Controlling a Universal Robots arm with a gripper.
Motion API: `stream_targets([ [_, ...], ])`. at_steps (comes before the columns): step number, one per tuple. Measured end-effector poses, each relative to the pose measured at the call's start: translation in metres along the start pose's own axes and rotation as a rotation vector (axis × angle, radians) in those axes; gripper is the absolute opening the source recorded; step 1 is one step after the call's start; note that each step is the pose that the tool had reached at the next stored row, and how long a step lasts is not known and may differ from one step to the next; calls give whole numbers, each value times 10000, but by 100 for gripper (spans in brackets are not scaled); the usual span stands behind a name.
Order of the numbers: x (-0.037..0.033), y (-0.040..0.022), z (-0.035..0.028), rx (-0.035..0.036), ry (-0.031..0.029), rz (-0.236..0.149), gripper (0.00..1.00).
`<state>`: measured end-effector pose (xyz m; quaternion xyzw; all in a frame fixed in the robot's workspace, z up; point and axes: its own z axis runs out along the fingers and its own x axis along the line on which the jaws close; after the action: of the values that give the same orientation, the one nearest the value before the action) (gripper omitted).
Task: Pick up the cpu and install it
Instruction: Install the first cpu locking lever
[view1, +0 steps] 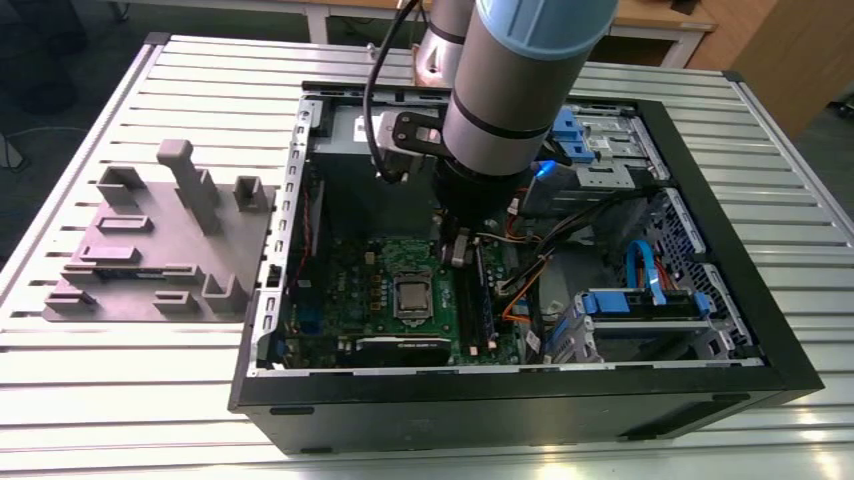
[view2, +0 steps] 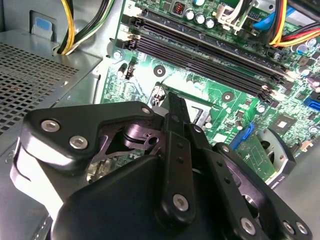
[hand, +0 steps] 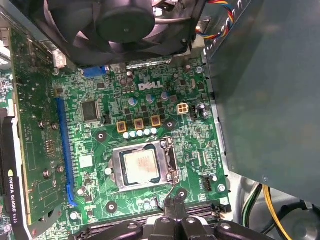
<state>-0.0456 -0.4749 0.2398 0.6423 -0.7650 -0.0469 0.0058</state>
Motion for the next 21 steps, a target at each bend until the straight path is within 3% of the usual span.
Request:
stream_targets([
  [21, 5, 2, -8, -4, 9, -78, 10],
])
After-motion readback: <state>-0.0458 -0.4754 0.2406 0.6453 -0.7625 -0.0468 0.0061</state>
